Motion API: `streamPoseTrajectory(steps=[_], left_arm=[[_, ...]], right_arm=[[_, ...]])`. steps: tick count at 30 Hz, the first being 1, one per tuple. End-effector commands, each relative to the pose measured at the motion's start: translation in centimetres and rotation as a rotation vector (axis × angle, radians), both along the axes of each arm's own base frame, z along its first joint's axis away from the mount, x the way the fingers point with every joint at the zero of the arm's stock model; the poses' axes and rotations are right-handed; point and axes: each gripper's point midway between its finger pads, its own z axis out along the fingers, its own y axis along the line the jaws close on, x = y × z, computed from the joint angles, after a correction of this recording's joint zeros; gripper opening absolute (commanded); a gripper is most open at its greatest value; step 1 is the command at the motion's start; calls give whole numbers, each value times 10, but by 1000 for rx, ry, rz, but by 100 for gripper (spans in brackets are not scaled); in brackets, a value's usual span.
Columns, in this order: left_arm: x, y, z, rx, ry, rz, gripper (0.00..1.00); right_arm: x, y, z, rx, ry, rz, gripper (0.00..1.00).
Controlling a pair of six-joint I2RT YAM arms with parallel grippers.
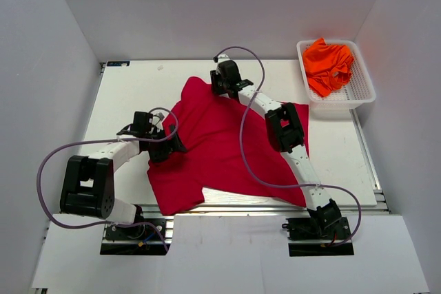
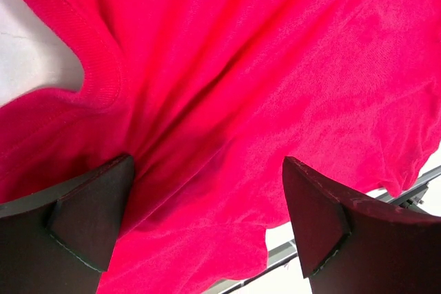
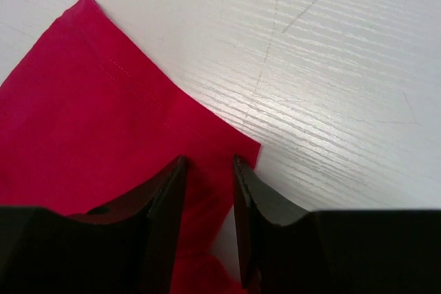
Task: Fold and stack the t-shirts
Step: Flatten out the tshirt
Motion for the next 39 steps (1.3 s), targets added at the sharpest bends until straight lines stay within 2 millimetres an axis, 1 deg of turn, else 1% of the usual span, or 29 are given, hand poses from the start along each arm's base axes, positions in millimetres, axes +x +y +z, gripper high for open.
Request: streamPoseTrajectory(steps=[1,4,5,7,9,10,12,13,14,15,16,17,18,19,20,21,22,23,24,25,26,27,28,29,30,32,33,36,39], left_arm=[[-25,13,-15,78,118,22,100],[2,9,3,69,26,16,100],[9,9,9,70,-1,7,100],[31,6,33,64,-81,1,100],[57,5,64,62,-197,2,100],[64,4,73,63,-228,-5,100],[88,-1,106,45,-335,-14,100],[96,-3,117,37,-377,-24,100],[107,-6,131,29,-445,-39,100],[119,-9,145,16,-490,-44,100],[127,-10,151,13,-510,-43,100],[136,-11,143,21,-494,-52,100],[149,-19,155,12,-524,-74,100],[156,-21,153,4,-516,-81,100],[171,-25,163,-3,-553,-98,100],[185,-27,141,1,-511,-100,100],[193,-33,133,6,-496,-116,100],[212,-35,145,11,-531,-124,100],[218,-41,135,24,-513,-153,100],[237,-50,125,28,-507,-174,100],[247,-51,119,36,-506,-184,100],[253,-59,112,45,-506,-214,100],[270,-64,99,66,-499,-208,100],[275,-70,92,72,-493,-229,100],[282,-71,85,85,-494,-248,100],[299,-70,79,140,-509,-228,100],[306,-68,61,156,-493,-220,100],[325,-60,56,217,-503,-174,100],[333,-55,34,253,-470,-157,100]], right_arm=[[15,-19,35,18,-27,-91,39],[15,-15,39,28,-43,-46,39],[14,-10,43,29,-57,-18,43],[15,0,72,40,-133,51,45],[13,9,95,55,-188,109,55],[14,6,131,86,-246,111,62],[9,1,164,113,-291,117,88],[4,0,190,136,-355,121,90],[2,-3,200,135,-379,118,90],[-4,-11,228,136,-423,94,90],[-15,-20,221,119,-398,87,90],[-24,-28,247,141,-428,77,90],[-25,-44,229,119,-383,-4,90],[-38,-61,246,144,-381,-56,90],[-42,-71,248,144,-378,-85,90],[-46,-91,220,102,-328,-160,90],[-54,-106,192,69,-267,-184,90],[-70,-124,204,110,-256,-233,90],[-76,-135,199,109,-233,-271,90],[-85,-160,188,115,-186,-327,90],[-98,-172,178,102,-158,-348,90],[-104,-183,180,108,-149,-371,90],[-106,-208,169,83,-114,-430,90],[-122,-221,139,43,-36,-457,90],[-127,-229,140,47,-31,-475,90],[-141,-258,109,4,42,-528,90],[-143,-270,106,13,58,-559,90],[-152,-288,77,-16,132,-580,90],[-149,-296,54,-44,203,-578,90]])
